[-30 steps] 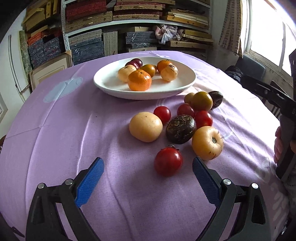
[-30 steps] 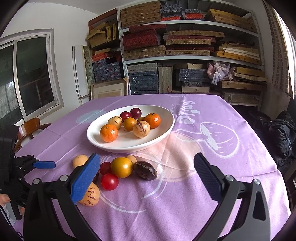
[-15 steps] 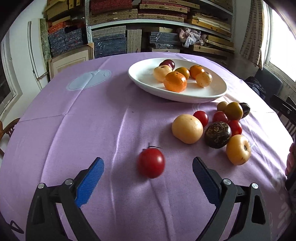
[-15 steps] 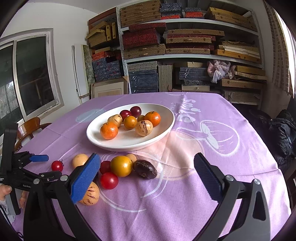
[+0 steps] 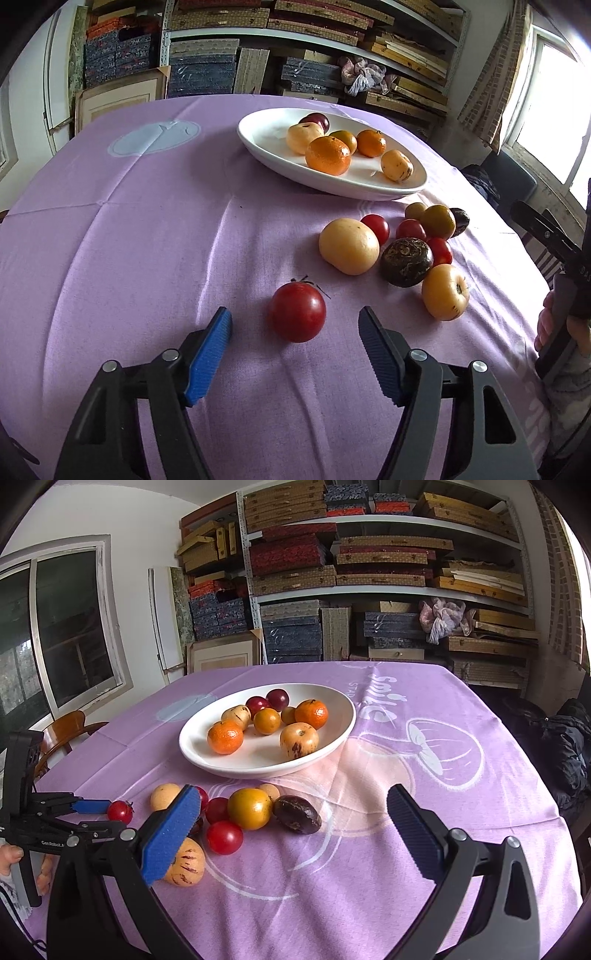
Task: Organize fruits
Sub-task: 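Grasp the red tomato with the left tool while the right tool grasps the striped pepino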
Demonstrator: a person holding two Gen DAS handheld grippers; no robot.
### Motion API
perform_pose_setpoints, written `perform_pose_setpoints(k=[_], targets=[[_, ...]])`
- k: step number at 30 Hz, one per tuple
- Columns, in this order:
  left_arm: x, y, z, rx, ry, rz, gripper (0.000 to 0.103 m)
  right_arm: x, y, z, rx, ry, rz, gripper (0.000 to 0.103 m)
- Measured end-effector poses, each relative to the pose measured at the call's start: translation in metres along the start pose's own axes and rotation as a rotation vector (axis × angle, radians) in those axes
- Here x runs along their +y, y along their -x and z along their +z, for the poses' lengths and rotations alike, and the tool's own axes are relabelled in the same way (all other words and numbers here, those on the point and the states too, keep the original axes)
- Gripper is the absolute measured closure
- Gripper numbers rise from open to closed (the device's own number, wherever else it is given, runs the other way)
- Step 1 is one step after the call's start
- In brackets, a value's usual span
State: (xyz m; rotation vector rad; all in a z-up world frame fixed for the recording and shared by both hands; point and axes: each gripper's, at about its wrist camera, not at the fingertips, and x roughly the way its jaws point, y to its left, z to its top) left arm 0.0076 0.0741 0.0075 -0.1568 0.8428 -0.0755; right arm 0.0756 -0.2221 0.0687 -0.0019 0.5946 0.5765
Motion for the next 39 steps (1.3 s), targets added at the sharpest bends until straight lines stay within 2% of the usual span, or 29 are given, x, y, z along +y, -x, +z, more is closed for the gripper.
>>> perform_pose_setpoints(k=[4, 8, 11, 16, 19, 23, 28, 33, 36, 37, 38, 39], targets=[[-0.002, -0.003, 0.004, 0.009, -0.003, -0.014, 0.032, 0.003, -0.002, -0.001, 0.012, 0.007, 0.007, 0.004], [-0.014, -0.005, 0.004, 0.006, -0.055, -0.008, 0.033, 0.005, -0.003, -0.001, 0.018, 0.016, 0.008, 0.004], [-0.017, -0.005, 0.004, 0.004, -0.073, -0.012, 0.040, 0.004, -0.004, -0.002, 0.022, 0.013, 0.006, 0.004], [-0.012, -0.008, 0.005, 0.021, -0.049, -0.025, 0.042, 0.005, -0.006, -0.003, 0.031, 0.017, 0.017, 0.004], [-0.011, -0.008, 0.006, 0.020, -0.045, -0.022, 0.048, 0.009, -0.006, -0.005, 0.043, 0.033, 0.033, 0.004], [-0.007, -0.009, 0.007, 0.019, -0.029, -0.029, 0.073, 0.015, -0.008, -0.007, 0.057, 0.058, 0.041, 0.004], [-0.011, -0.006, 0.007, 0.007, -0.045, -0.028, 0.073, 0.020, -0.006, -0.008, 0.066, 0.065, 0.063, 0.004], [-0.006, -0.003, 0.007, -0.009, -0.028, -0.010, 0.073, 0.042, 0.002, -0.018, 0.102, 0.119, 0.165, 0.004], [-0.002, 0.000, 0.007, -0.025, -0.022, 0.017, 0.073, 0.067, -0.001, -0.026, 0.153, 0.213, 0.210, 0.011], [-0.002, 0.000, 0.007, -0.026, -0.020, 0.016, 0.073, 0.074, -0.002, -0.028, 0.163, 0.236, 0.223, 0.021], [-0.002, 0.000, 0.008, -0.026, -0.020, 0.016, 0.073, 0.078, -0.004, -0.030, 0.176, 0.245, 0.232, 0.024], [-0.001, 0.000, 0.008, -0.023, -0.023, 0.017, 0.073, 0.080, -0.007, -0.031, 0.192, 0.246, 0.237, 0.024]])
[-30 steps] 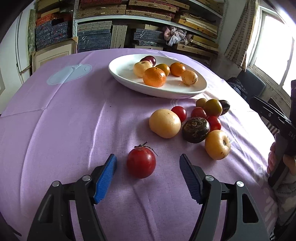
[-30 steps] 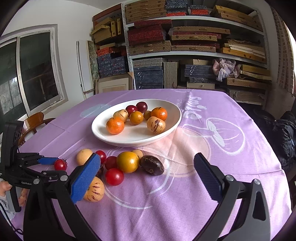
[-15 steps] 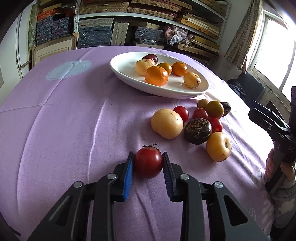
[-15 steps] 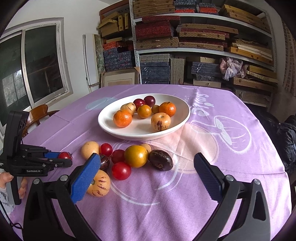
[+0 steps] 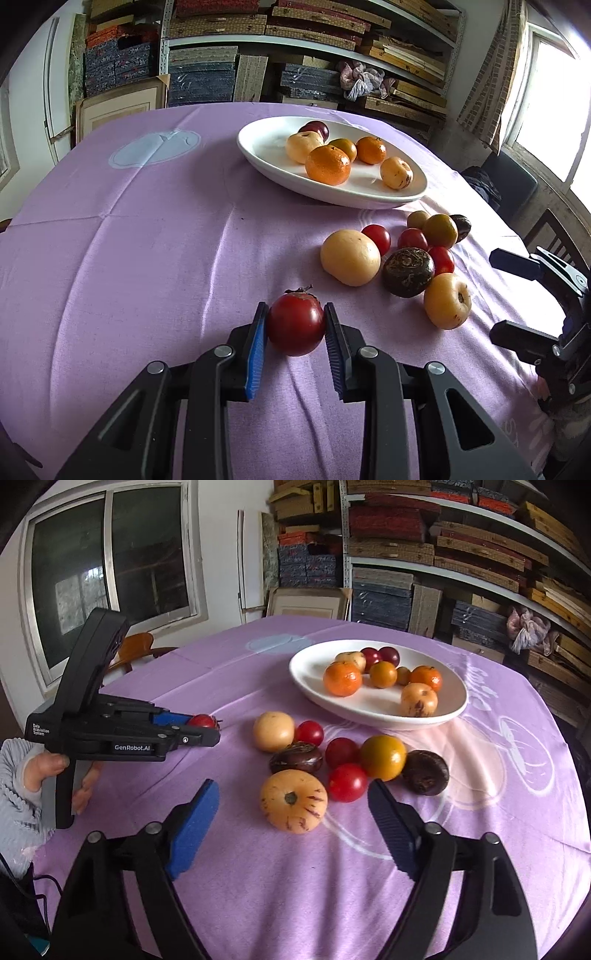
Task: Organize fruits
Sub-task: 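Grasp the red tomato with the left tool while the right tool grasps the striped pepino, then lower the tomato and pepino onto the white plate and open both tools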
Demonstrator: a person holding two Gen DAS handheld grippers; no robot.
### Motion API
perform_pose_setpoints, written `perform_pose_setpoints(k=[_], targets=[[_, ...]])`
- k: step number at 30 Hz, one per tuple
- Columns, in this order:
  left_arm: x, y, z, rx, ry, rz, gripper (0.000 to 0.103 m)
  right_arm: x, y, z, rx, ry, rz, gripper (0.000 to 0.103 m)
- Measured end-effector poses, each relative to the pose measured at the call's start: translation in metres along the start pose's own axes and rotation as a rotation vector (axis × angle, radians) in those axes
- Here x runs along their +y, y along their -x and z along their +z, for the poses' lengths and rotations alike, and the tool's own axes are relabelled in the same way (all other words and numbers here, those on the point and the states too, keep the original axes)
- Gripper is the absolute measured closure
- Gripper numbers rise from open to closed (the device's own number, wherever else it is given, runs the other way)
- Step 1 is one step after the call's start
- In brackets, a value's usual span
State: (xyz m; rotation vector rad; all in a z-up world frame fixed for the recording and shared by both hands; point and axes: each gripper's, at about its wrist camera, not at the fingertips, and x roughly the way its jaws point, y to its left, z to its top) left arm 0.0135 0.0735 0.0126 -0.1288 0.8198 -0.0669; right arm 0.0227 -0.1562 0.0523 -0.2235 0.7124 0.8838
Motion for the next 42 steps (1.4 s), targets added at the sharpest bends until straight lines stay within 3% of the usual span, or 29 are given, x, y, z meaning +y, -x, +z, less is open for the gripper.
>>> perform_pose_setpoints(k=[3, 8, 14, 18, 24, 31, 37, 42], targets=[[-0.001, 0.000, 0.000, 0.003, -0.008, -0.002, 0.073, -0.003, -0.008, 0.000, 0.041, -0.024, 0.014, 0.028], [-0.003, -0.001, -0.001, 0.007, -0.012, -0.008, 0.073, -0.005, -0.034, -0.001, 0.172, -0.067, 0.042, 0.052], [-0.004, -0.003, -0.001, 0.016, -0.010, -0.015, 0.073, -0.002, -0.047, -0.001, 0.215, -0.079, 0.030, 0.058], [-0.002, -0.004, 0.000, 0.020, 0.002, -0.025, 0.073, -0.006, -0.043, -0.002, 0.197, -0.094, 0.035, 0.059], [-0.004, -0.001, 0.008, 0.003, 0.008, -0.039, 0.073, -0.016, -0.017, -0.001, 0.072, -0.139, 0.036, 0.059], [-0.021, 0.005, 0.069, -0.075, -0.043, -0.005, 0.073, -0.045, 0.007, 0.038, -0.023, -0.160, -0.021, 0.059], [-0.030, -0.025, 0.105, -0.098, -0.044, 0.017, 0.073, -0.069, -0.025, 0.077, -0.029, -0.158, -0.079, 0.059], [-0.027, -0.055, 0.116, -0.073, -0.043, 0.025, 0.073, -0.078, -0.058, 0.087, -0.007, -0.153, -0.087, 0.059]])
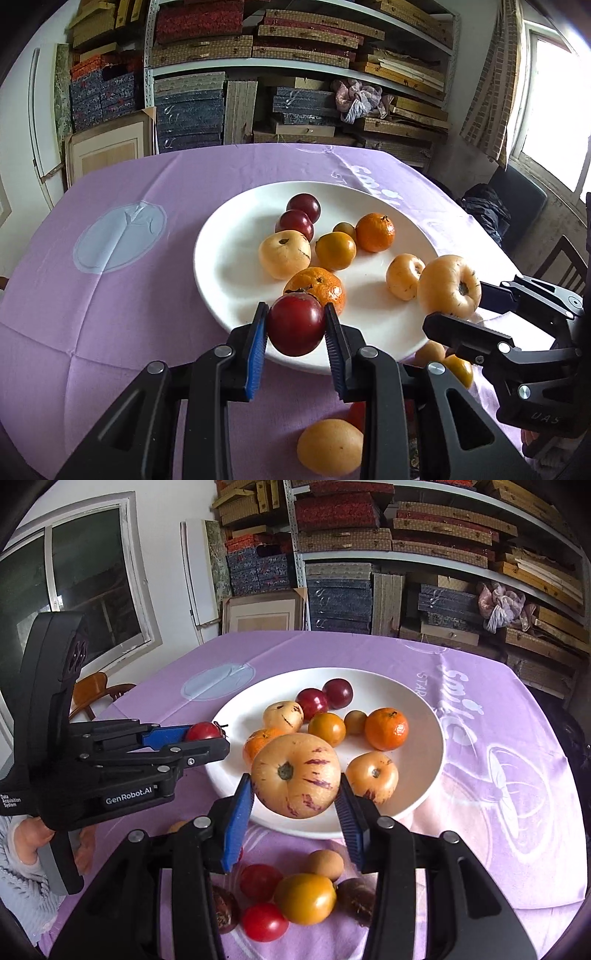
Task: Organize fruits
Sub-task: 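Lower the tomato and pepino onto the white plate and open both tools, then withdraw both tools and move them toward the dark brown and purple fruits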
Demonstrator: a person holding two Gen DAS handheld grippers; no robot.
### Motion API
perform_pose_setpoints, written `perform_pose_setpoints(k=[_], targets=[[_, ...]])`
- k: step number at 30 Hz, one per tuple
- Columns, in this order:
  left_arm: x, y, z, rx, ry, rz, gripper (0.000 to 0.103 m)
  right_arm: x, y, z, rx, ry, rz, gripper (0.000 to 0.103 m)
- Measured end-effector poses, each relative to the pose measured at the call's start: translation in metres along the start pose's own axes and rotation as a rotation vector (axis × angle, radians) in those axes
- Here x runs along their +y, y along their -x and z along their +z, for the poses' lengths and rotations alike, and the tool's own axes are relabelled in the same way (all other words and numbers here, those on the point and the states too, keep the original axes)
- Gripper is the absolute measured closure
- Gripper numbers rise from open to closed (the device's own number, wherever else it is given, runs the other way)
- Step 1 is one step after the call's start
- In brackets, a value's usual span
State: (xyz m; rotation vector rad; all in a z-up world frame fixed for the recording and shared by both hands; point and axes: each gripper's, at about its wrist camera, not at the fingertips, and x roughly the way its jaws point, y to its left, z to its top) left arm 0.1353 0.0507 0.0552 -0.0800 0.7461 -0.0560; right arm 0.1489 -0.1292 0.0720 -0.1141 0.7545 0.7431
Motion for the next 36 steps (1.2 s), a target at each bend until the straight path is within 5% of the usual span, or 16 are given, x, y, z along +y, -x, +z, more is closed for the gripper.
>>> perform_pose_setpoints(k=[11, 13, 14, 15, 18, 23, 27, 36], targets=[[0.008, -0.021, 0.005, 0.015, 0.001, -0.015, 0.072, -0.006, -0.039, 0.000, 0.052, 0.022, -0.021, 0.058], [0.009, -0.021, 0.004, 0.014, 0.003, -0.017, 0.067, -0.007, -0.038, -0.001, 0.034, 0.024, -0.016, 0.055], [0.009, -0.020, 0.004, 0.011, 0.008, -0.025, 0.057, -0.008, -0.036, -0.001, 0.028, 0.022, -0.013, 0.050], [0.010, -0.018, 0.004, 0.002, 0.017, -0.032, 0.049, -0.008, -0.031, 0.000, 0.014, 0.019, -0.011, 0.050], [0.011, -0.009, 0.005, -0.018, 0.020, -0.031, 0.046, -0.009, -0.009, 0.003, -0.045, 0.019, -0.012, 0.047], [0.011, 0.025, 0.004, -0.070, 0.027, -0.013, 0.030, -0.011, 0.054, 0.005, -0.211, 0.007, -0.049, 0.011], [0.008, 0.057, -0.019, -0.088, 0.016, 0.011, 0.015, -0.013, 0.097, -0.006, -0.291, 0.002, -0.078, 0.006], [-0.002, 0.088, -0.086, -0.116, 0.012, 0.011, 0.011, -0.052, 0.111, -0.071, -0.291, -0.164, -0.123, 0.004]])
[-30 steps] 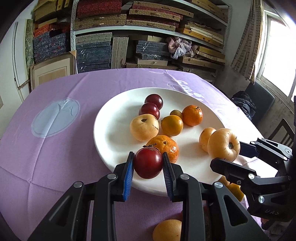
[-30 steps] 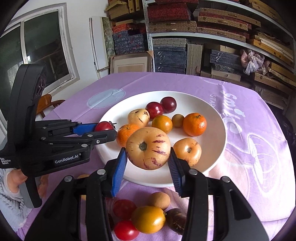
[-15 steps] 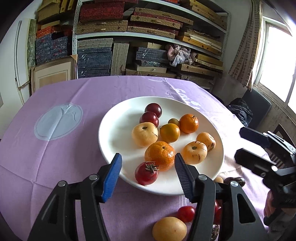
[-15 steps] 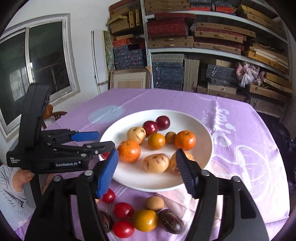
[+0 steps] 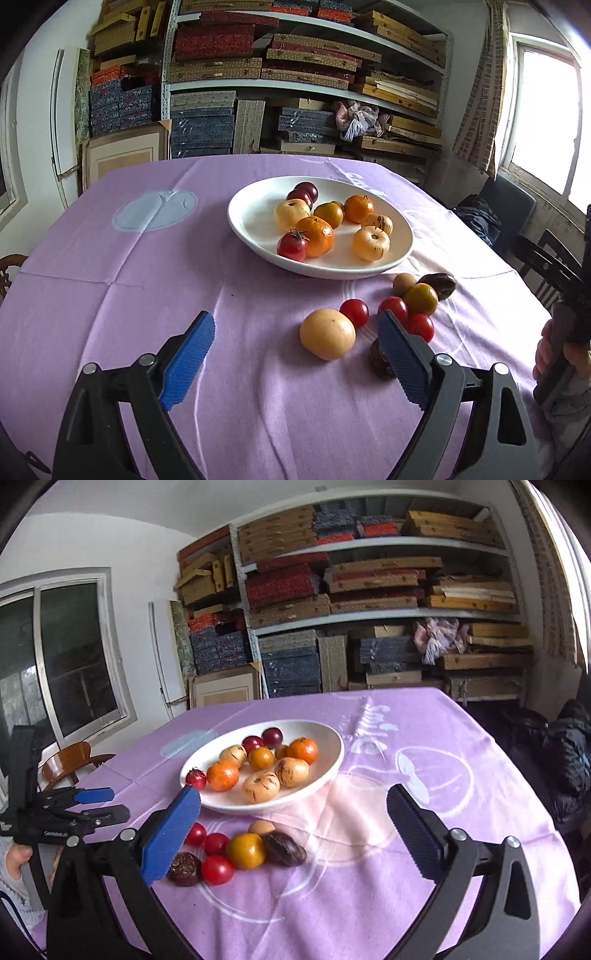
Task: Organize fruits
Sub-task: 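Withdraw both tools and move them toward the dark brown and purple fruits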
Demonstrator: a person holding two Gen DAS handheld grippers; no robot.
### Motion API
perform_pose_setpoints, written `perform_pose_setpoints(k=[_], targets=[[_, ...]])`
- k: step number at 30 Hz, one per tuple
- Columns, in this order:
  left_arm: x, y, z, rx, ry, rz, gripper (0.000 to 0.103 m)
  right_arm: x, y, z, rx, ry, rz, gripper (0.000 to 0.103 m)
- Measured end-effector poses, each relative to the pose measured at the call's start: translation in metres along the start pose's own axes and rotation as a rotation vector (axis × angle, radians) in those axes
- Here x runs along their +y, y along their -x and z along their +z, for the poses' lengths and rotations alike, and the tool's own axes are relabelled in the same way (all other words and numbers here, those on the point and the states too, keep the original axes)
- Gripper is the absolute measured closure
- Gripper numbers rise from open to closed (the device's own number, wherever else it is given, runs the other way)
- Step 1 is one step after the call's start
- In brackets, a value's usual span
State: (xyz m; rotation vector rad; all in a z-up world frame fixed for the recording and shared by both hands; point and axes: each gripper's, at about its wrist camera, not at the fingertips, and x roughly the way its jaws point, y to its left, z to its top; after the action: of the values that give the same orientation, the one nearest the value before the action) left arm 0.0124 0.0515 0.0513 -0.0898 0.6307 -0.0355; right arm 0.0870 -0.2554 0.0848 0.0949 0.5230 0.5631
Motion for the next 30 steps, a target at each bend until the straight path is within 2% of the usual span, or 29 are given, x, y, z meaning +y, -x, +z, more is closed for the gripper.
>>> perform_pose_setpoints(k=[2, 6, 11, 16, 23, 26, 30], targets=[[-0.006, 0.000, -0.011, -0.007, -0.006, 0.014, 0.007, -0.005, -0.003, 0.000, 0.017, -0.027, 0.015, 0.004], [-0.017, -0.008, -0.016, 0.024, -0.072, 0.043, 0.007, -0.008, -0.007, -0.003, 0.031, -0.028, -0.013, 0.004], [-0.017, -0.010, -0.016, 0.026, -0.083, 0.041, 0.003, -0.008, -0.013, -0.008, 0.059, -0.027, -0.020, 0.004], [-0.016, -0.016, -0.016, 0.060, -0.069, 0.011, 0.003, -0.003, -0.018, -0.011, 0.082, -0.011, -0.008, 0.004], [-0.031, -0.019, -0.016, 0.057, -0.128, 0.017, 0.003, -0.001, -0.022, -0.015, 0.101, -0.004, -0.029, 0.004], [-0.031, -0.028, -0.011, 0.071, -0.112, 0.035, 0.003, -0.006, -0.025, -0.015, 0.112, -0.025, -0.038, 0.004], [-0.033, -0.047, -0.001, 0.132, -0.075, 0.006, 0.003, -0.012, -0.028, -0.017, 0.127, -0.051, -0.049, 0.004]])
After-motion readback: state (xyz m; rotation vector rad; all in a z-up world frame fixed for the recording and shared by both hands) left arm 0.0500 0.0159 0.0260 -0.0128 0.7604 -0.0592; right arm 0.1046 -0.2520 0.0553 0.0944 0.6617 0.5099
